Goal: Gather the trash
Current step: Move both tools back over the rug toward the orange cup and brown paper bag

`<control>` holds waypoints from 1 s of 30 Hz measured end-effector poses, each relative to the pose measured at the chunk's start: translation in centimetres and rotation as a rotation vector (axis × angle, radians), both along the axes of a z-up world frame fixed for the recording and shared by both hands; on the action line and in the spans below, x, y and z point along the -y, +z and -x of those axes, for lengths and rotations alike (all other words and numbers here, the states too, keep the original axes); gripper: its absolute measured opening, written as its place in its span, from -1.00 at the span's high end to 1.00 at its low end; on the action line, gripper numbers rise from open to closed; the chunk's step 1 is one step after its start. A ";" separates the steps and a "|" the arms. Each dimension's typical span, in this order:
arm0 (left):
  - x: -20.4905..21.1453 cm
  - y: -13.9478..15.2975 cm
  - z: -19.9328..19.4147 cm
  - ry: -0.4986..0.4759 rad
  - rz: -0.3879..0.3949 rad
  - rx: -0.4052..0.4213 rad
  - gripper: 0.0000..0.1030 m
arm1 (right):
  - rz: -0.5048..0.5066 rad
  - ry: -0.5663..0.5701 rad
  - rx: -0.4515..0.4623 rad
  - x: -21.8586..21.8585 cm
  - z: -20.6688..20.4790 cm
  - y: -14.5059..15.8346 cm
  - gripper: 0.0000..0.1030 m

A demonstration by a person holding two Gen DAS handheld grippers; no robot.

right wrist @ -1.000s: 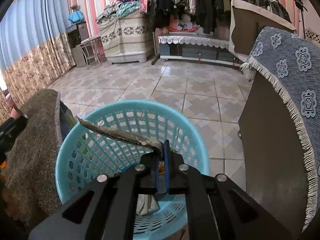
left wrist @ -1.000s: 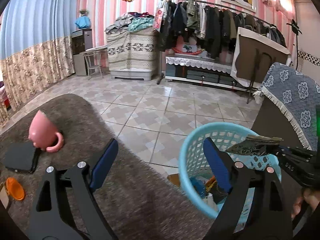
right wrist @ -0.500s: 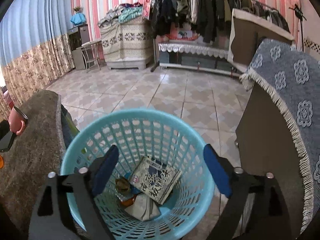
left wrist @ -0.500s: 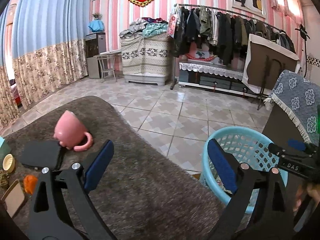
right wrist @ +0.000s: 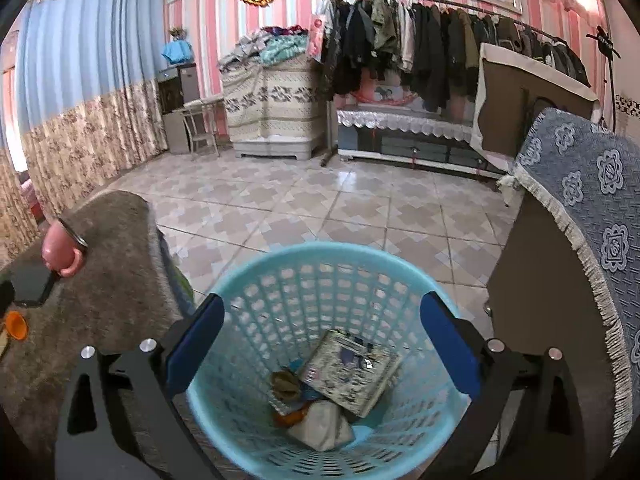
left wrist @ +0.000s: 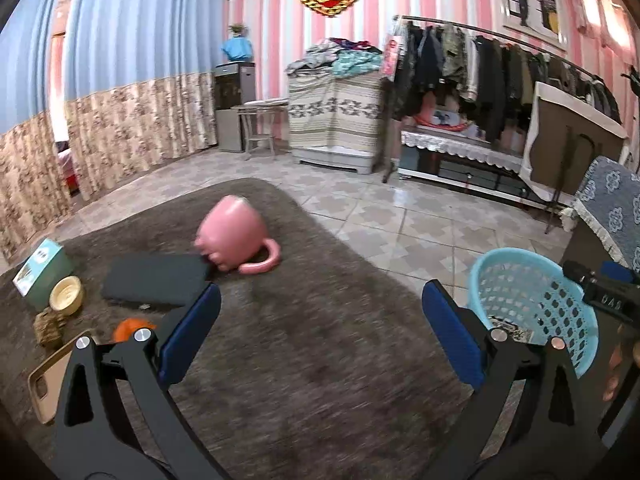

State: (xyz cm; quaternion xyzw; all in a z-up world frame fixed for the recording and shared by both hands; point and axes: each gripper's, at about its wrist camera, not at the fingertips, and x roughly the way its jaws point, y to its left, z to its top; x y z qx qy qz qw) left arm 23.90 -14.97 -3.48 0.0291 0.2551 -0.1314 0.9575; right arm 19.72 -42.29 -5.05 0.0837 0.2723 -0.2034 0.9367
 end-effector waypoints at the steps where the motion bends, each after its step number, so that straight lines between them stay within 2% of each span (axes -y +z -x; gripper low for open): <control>1: -0.7 0.0 0.1 0.012 0.002 -0.002 -0.89 | 0.004 0.006 0.006 -0.5 -0.1 0.1 -0.88; 9: -6.5 0.2 1.0 0.111 0.017 -0.012 -0.89 | 0.032 0.132 0.046 -6.6 -1.0 1.1 -0.90; 16: -11.4 -0.2 1.9 0.193 0.008 -0.026 -0.89 | 0.055 0.226 0.044 -11.1 -1.5 1.0 -0.90; 24: -16.1 -1.2 3.1 0.264 -0.005 -0.036 -0.89 | 0.039 0.294 0.032 -14.1 -1.7 0.4 -0.91; 30: -18.0 -1.8 3.8 0.284 -0.010 -0.055 -0.89 | 0.041 0.330 0.036 -15.6 -1.5 0.2 -0.91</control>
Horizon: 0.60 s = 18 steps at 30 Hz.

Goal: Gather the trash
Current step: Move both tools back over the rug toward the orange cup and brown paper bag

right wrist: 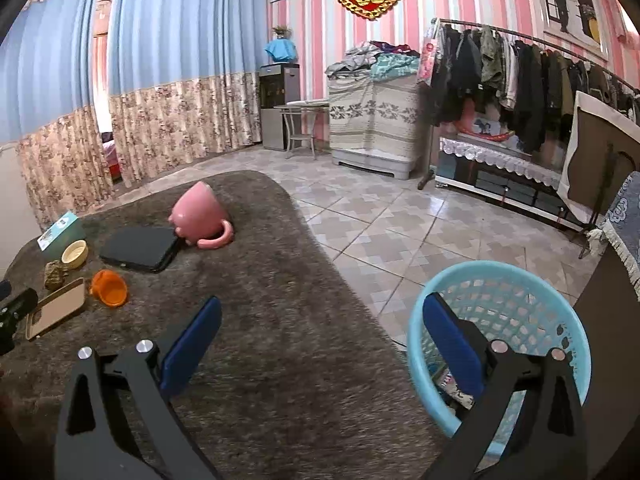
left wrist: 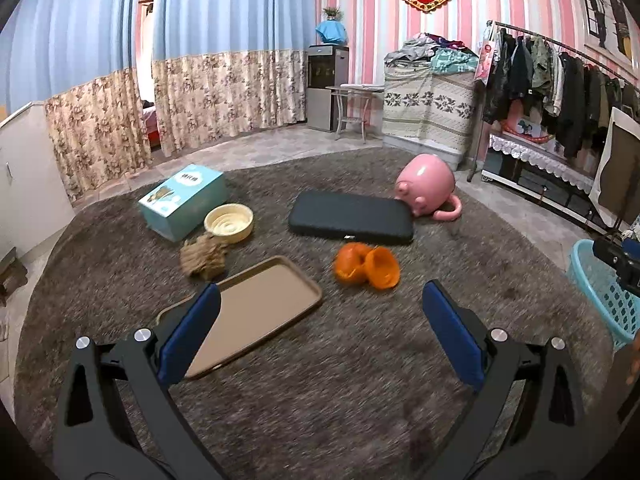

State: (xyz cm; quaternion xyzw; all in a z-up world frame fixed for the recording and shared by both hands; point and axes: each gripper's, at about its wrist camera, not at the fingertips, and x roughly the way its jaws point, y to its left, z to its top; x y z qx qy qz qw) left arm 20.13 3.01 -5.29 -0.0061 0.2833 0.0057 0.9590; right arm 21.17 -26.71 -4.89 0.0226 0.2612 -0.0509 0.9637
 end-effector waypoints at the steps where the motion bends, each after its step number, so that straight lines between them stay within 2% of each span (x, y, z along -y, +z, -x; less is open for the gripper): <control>1: -0.3 0.0 0.2 0.003 -0.001 0.001 -0.89 | 0.004 0.007 -0.003 -0.2 0.1 -0.1 -0.91; 14: -3.2 0.5 1.9 0.028 -0.029 0.048 -0.89 | 0.014 0.046 -0.028 -2.0 -0.4 -0.7 -0.91; 18: -4.6 0.2 1.6 0.044 0.002 0.024 -0.89 | 0.032 0.061 -0.041 -3.2 -1.0 -1.5 -0.91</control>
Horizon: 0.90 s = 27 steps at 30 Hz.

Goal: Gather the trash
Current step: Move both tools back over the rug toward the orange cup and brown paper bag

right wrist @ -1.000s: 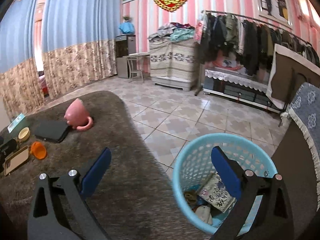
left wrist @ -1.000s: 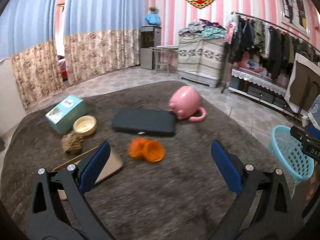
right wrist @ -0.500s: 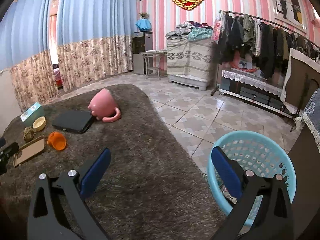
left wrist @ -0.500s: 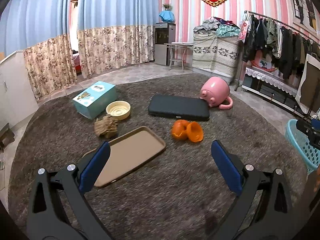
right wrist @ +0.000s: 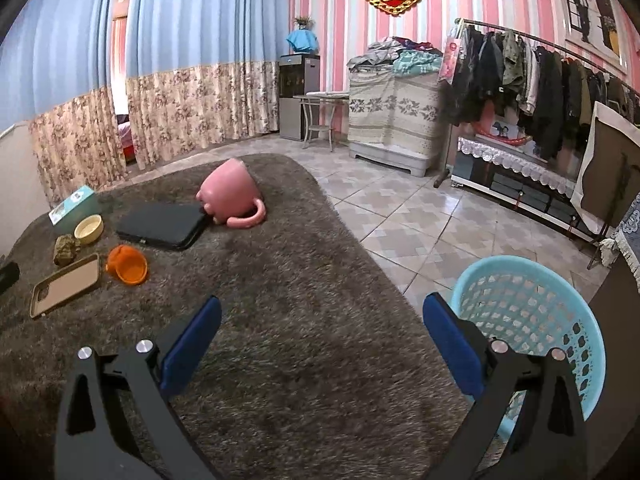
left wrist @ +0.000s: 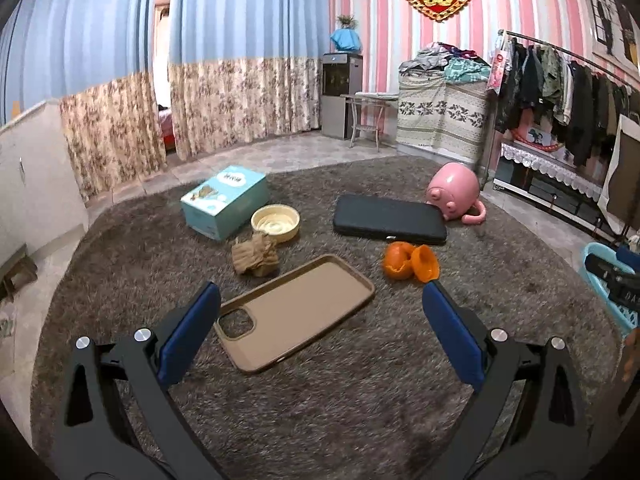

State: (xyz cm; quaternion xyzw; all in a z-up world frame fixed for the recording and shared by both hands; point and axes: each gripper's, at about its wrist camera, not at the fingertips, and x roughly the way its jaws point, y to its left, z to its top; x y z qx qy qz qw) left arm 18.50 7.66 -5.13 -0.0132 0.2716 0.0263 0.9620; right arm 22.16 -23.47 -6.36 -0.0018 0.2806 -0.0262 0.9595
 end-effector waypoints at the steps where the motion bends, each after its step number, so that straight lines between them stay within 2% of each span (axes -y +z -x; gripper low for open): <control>1: -0.4 -0.2 0.0 0.003 0.006 -0.006 -0.89 | 0.003 0.002 -0.002 -0.3 -0.1 -0.2 -0.92; 7: -2.1 -1.3 -0.3 0.016 -0.022 -0.043 -0.89 | -0.014 0.053 -0.033 -2.3 -1.8 -1.2 -0.92; 10: -3.2 -1.8 -0.7 0.027 -0.020 -0.059 -0.89 | -0.030 0.071 -0.008 -3.3 -2.3 -1.7 -0.92; 14: -4.7 -2.2 -1.1 0.056 -0.008 -0.066 -0.89 | -0.011 0.083 -0.117 -5.4 -4.3 -2.6 -0.92; 18: -6.6 -2.7 -1.8 0.091 -0.021 -0.078 -0.89 | -0.019 0.137 -0.104 -7.4 -5.0 -2.7 -0.92; 24: -9.4 -3.1 -2.4 0.118 0.027 -0.092 -0.89 | -0.058 0.301 -0.128 -11.5 -7.1 -2.6 -0.92; 27: -10.3 -3.4 -2.6 0.133 0.021 -0.106 -0.89 | -0.044 0.355 -0.147 -13.6 -8.2 -3.2 -0.92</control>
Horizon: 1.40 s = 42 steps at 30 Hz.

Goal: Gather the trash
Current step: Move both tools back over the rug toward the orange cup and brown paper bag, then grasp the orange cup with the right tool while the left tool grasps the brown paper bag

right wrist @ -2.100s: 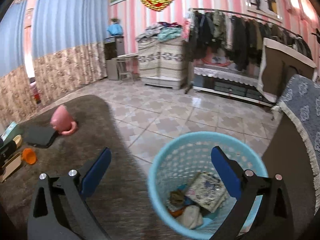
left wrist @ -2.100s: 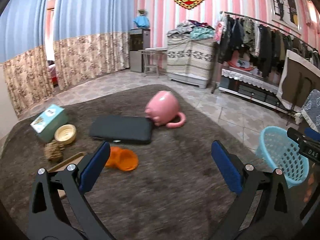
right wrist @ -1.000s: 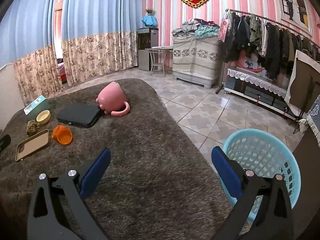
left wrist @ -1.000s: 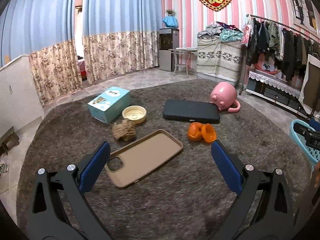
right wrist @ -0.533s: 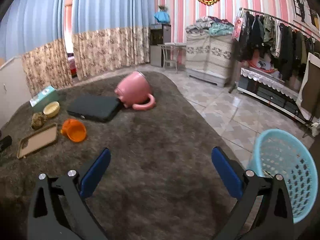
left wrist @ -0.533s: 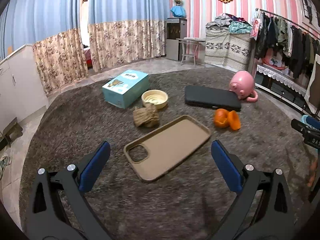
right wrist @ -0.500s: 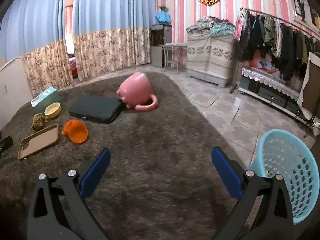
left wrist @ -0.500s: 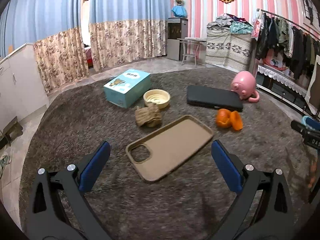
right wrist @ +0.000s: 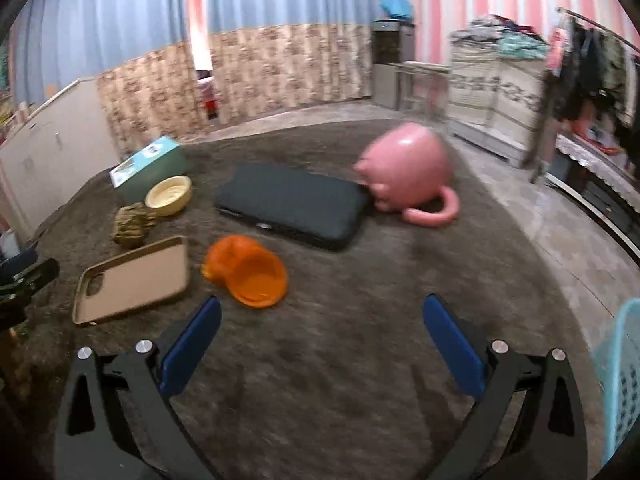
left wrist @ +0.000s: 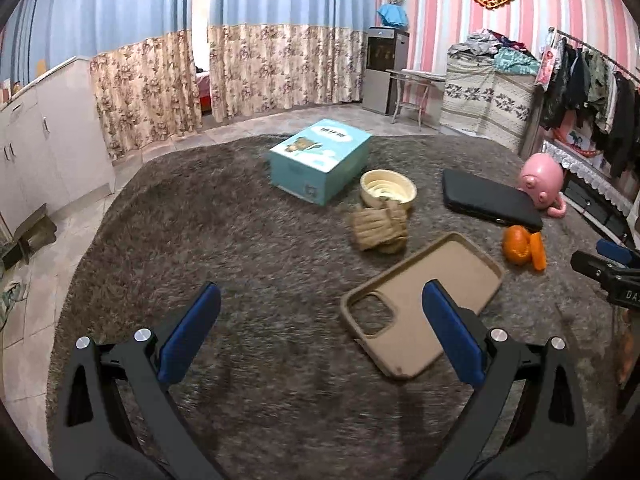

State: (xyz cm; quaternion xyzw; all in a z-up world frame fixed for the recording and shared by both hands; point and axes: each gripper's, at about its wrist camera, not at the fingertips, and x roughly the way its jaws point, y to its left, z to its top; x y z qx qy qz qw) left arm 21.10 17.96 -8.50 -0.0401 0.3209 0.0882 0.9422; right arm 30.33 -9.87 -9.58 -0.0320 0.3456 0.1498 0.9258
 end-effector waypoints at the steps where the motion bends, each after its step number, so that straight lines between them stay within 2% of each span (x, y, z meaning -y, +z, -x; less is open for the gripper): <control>1: -0.3 -0.1 -0.1 0.003 -0.006 -0.002 -0.89 | 0.013 0.008 -0.004 -0.5 -0.3 -0.2 -0.92; 5: -1.0 -0.2 -0.5 0.001 -0.001 -0.013 -0.89 | 0.052 0.057 -0.030 -2.1 -1.5 -1.2 -0.83; 7: -1.2 -0.2 -0.8 0.001 0.014 -0.018 -0.89 | 0.062 0.082 -0.042 -2.7 -2.2 -1.3 -0.52; 11: -1.0 -0.1 -1.9 -0.024 0.054 -0.036 -0.89 | 0.055 0.133 -0.063 -3.4 -2.8 -1.4 -0.27; 13: -0.6 0.0 -2.6 -0.045 0.059 -0.043 -0.89 | 0.047 0.168 -0.075 -3.7 -2.9 -1.5 0.06; 15: 0.0 0.1 -3.3 -0.053 0.040 -0.043 -0.89 | 0.046 0.181 -0.073 -3.8 -2.7 -1.6 0.21; 20: 1.2 0.3 -5.2 -0.083 0.038 -0.047 -0.88 | 0.056 0.146 -0.037 -2.4 -1.7 -1.0 0.21; 23: 2.0 0.2 -7.0 -0.093 0.008 -0.065 -0.79 | 0.060 0.091 -0.014 -0.5 -0.6 -0.3 0.21; 25: 2.2 -0.4 -8.3 -0.087 -0.001 -0.093 -0.67 | 0.074 0.067 -0.005 0.6 -0.1 0.0 0.21; 27: 2.1 -1.0 -9.5 -0.093 0.021 -0.128 -0.35 | 0.087 0.039 0.006 2.1 0.7 0.3 0.21; 29: 2.1 -1.6 -10.4 -0.104 0.049 -0.154 -0.24 | 0.095 0.017 0.009 3.1 1.3 0.5 0.21; 32: 2.4 -2.7 -11.2 -0.126 0.061 -0.196 0.13 | 0.109 -0.030 0.018 5.4 2.3 1.0 0.21; 37: 2.9 -1.1 -9.5 -0.092 0.004 -0.123 0.19 | 0.089 -0.133 0.056 9.8 4.2 3.1 0.21; 42: 3.8 1.8 -7.2 -0.060 0.020 -0.037 0.19 | 0.098 -0.254 0.111 14.5 6.8 5.0 0.21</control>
